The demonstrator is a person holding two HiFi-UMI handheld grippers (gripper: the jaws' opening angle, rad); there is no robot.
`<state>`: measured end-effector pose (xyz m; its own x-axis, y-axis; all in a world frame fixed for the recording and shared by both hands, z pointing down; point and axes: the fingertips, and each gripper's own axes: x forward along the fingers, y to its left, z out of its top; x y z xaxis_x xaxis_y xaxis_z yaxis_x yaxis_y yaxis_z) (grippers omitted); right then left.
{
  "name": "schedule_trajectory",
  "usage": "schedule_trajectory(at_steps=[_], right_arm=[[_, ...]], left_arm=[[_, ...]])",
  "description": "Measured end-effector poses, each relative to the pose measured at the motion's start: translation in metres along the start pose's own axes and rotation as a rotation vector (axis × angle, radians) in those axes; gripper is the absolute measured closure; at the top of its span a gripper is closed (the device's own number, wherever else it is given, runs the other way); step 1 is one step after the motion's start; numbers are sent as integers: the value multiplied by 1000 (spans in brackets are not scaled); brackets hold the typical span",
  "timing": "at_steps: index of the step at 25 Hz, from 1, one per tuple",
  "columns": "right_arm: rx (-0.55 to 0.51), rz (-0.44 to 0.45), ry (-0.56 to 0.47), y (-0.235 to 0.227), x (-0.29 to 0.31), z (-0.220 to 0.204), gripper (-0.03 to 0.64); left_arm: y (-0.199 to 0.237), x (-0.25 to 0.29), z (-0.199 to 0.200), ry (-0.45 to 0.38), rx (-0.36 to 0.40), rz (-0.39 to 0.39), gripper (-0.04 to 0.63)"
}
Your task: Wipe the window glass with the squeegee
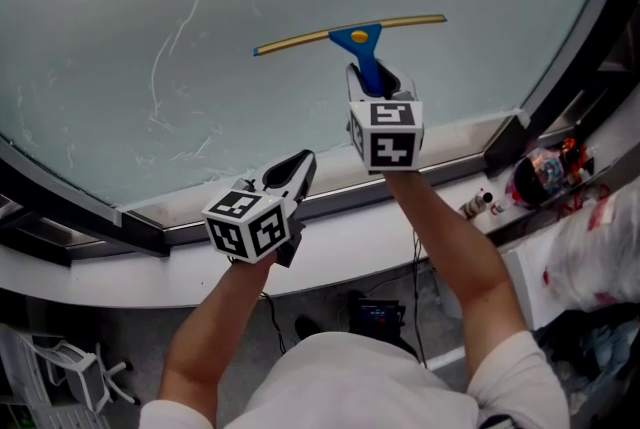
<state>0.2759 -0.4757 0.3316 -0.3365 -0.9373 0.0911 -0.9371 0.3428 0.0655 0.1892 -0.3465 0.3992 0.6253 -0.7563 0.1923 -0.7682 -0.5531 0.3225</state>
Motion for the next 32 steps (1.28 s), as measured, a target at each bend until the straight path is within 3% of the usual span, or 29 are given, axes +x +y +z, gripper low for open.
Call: schedule_trajectory(at_steps=[7,18,32], right_arm=[[2,-21,21,-4,-1,-3,466],[-77,-80,36,-8,0,-2,468],[-33,-81,42,-5,2,-9,469]], left_arm=[[-5,-9,-1,11,13,-37,561],[-10,-36,-2,33,39,-127,561],[4,-24,-13,14,-16,-46,561]])
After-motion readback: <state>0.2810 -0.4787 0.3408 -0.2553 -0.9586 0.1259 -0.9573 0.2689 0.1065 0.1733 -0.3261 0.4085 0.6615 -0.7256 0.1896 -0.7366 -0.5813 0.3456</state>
